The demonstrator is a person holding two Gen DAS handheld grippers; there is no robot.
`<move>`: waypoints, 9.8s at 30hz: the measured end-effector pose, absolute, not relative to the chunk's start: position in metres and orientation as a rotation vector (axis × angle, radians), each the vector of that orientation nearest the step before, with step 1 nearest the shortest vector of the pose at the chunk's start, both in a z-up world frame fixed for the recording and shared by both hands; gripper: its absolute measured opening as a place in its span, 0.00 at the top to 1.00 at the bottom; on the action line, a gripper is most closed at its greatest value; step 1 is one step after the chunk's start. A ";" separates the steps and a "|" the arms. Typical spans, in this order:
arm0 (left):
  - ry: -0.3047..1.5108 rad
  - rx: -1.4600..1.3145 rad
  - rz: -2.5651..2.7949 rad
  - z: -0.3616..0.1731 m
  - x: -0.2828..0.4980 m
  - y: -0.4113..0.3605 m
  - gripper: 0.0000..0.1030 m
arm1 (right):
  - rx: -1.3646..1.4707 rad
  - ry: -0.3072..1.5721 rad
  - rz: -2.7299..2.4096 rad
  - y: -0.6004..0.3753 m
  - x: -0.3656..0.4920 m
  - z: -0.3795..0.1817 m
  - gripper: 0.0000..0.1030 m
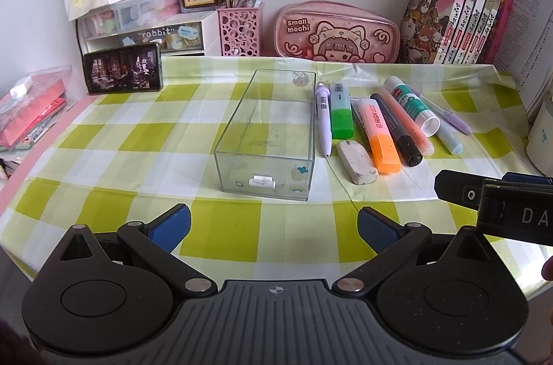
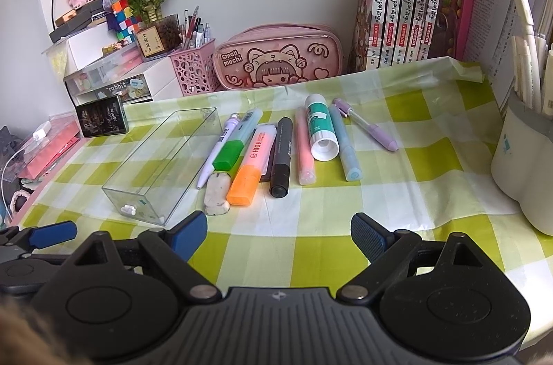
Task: Organize stationery
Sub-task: 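Move the left tool to the clear plastic box and grip its rim, then grasp the light blue marker with the right tool, then lift the light blue marker and drop it into the clear box, then grasp the white glue stick with the right tool, then carry the glue stick into the clear box and open the right tool, then grasp the black marker with the right tool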
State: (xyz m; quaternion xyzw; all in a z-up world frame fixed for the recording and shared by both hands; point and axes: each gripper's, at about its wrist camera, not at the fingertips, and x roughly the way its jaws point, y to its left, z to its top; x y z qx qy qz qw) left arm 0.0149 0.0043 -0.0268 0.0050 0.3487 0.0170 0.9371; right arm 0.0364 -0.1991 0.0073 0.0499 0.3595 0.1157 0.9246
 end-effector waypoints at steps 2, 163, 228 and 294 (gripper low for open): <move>0.715 0.011 0.037 -0.028 0.016 0.005 0.05 | 0.102 0.740 0.236 -0.199 0.038 0.006 0.27; 0.619 0.036 -0.030 -0.060 0.091 0.007 0.29 | 0.122 0.903 0.214 -0.232 0.198 -0.010 0.48; 0.615 0.042 -0.027 -0.060 0.089 0.006 0.29 | 0.312 1.004 0.509 -0.102 0.196 0.012 0.58; 0.614 0.043 -0.026 -0.060 0.090 0.007 0.29 | 0.158 0.947 0.357 -0.202 0.181 -0.017 0.49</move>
